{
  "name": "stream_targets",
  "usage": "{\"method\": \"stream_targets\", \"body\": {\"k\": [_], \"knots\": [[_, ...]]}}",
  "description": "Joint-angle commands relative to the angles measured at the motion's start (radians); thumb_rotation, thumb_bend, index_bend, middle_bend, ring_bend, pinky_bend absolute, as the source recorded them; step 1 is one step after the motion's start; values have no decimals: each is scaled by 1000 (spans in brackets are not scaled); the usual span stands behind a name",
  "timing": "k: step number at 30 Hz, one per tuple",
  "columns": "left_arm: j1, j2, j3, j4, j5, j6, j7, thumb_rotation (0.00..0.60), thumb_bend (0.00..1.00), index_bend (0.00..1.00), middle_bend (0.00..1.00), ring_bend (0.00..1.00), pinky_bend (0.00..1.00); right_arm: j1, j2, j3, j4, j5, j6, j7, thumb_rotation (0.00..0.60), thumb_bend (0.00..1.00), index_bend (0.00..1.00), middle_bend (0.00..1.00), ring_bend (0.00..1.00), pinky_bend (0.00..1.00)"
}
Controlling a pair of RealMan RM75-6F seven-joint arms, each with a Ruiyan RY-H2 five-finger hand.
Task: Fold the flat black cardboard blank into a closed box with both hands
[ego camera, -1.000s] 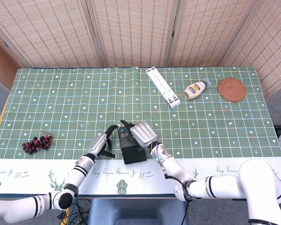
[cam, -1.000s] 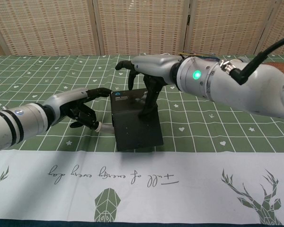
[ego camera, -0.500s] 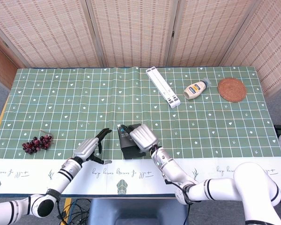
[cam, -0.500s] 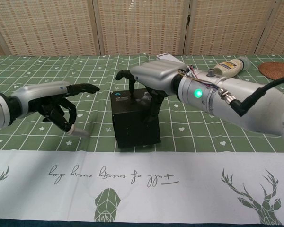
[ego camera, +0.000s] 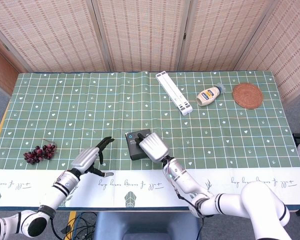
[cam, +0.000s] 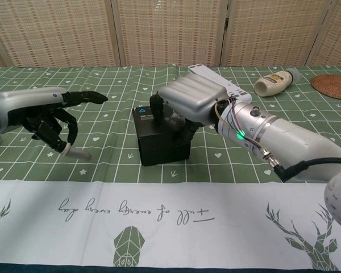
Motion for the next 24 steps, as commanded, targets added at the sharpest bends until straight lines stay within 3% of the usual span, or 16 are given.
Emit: {"method": "stream_targets", "body": {"k": [1,8,12,14,17,20,24], "knots": [[4,7,0,-5,9,5,-13,600,75,0,0,544,882,-18,-16,-3,27,-32,5,16,600,308,371,445,721,1000],[6,20,5,-12,23,10,-25,600,76,0,0,544,882,-41,-10,17,24,-64,5,13,600,310,371,445,722,1000],[16,28,6,-14,34,36,-23,600,75,0,0,538,872,-71,31,39,-42,-75,35,26,600,310,355,390,719,1000],[27,30,4,-14,43,64,-21,600,76,0,0,523,828,-93,60,46,-86,-77,56,38,600,310,325,365,694,1000],[46,29,4,-2,59,118,-1,600,75,0,0,406,729,-139,122,52,-167,-70,91,51,600,310,278,346,610,997],[69,28,3,16,66,177,21,600,75,0,0,292,657,-190,202,49,-264,-67,129,59,600,310,254,315,519,910],[110,15,3,75,81,279,68,600,76,0,0,266,584,-258,337,28,-389,-80,173,67,600,311,245,297,461,760]]}}
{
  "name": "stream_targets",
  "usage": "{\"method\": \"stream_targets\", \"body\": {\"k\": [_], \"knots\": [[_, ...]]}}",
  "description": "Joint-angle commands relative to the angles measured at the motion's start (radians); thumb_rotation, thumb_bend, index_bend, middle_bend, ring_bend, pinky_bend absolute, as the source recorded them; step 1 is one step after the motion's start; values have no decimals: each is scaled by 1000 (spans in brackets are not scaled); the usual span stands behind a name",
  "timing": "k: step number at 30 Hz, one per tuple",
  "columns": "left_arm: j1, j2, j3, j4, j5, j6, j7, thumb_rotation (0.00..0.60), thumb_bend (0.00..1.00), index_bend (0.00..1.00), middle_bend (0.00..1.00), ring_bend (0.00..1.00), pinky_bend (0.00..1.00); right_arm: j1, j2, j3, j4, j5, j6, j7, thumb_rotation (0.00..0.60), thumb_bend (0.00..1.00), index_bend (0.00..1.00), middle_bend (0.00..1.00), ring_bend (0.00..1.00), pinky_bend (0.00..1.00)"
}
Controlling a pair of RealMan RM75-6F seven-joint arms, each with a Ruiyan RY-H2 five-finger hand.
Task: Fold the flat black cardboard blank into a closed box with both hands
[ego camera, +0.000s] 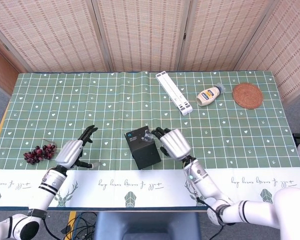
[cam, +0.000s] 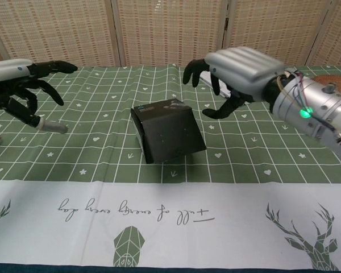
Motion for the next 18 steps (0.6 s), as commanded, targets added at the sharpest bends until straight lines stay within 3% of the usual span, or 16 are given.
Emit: {"method": "stream_targets", "body": {"k": [1,8,18], "knots": [[49,-12,1,65,16,100,51,600,76,0,0,265,579,-92,161,-26,-141,-11,60,18,600,311,245,297,448,733],[143,13,26,105,40,249,113,600,75,70,0,259,519,-246,363,-99,-251,-40,142,142,600,317,245,298,349,594],[278,21,82,104,114,442,206,600,75,98,23,247,474,-447,424,-166,-164,-146,301,358,600,317,245,299,337,562]]}}
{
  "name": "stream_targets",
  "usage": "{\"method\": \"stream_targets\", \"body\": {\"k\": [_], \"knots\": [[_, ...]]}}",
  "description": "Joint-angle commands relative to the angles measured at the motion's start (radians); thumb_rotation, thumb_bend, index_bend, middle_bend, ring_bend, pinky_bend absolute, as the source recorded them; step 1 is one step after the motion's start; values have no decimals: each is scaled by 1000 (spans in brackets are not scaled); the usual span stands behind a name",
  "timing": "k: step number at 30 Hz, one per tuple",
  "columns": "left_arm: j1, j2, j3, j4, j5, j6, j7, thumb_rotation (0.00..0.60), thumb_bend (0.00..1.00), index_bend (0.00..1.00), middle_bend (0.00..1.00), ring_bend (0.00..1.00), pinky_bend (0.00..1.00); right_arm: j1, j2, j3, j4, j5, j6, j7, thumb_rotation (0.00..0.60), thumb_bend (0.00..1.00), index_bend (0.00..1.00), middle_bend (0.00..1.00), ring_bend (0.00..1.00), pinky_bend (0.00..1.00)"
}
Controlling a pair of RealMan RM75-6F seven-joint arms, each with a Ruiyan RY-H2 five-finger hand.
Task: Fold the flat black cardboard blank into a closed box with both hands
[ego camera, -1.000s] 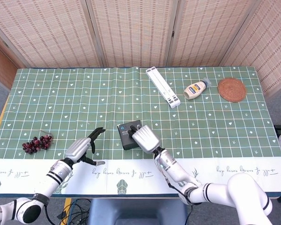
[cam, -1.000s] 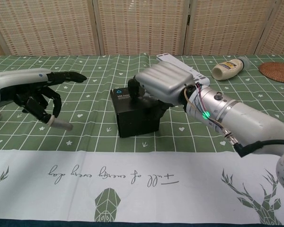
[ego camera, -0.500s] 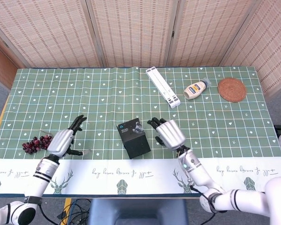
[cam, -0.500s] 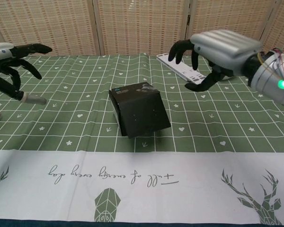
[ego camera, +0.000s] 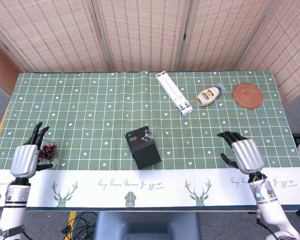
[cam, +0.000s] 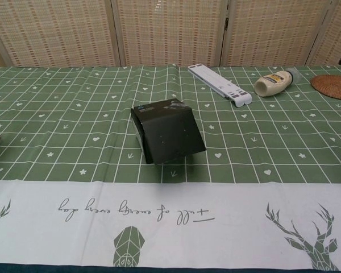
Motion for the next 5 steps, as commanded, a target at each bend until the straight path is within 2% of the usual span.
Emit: {"method": "stream_targets", "body": {"k": [1,5], "knots": [[47,3,27,-9,33,63,54,600,76,98,23,246,473,-70,15,-23,39,-43,60,65,600,317,245,299,337,562],[96,-4,48,-26,61,122,82,600,75,98,24,244,472,-123,7,-24,65,-56,99,81,600,317,245,300,337,562]]}}
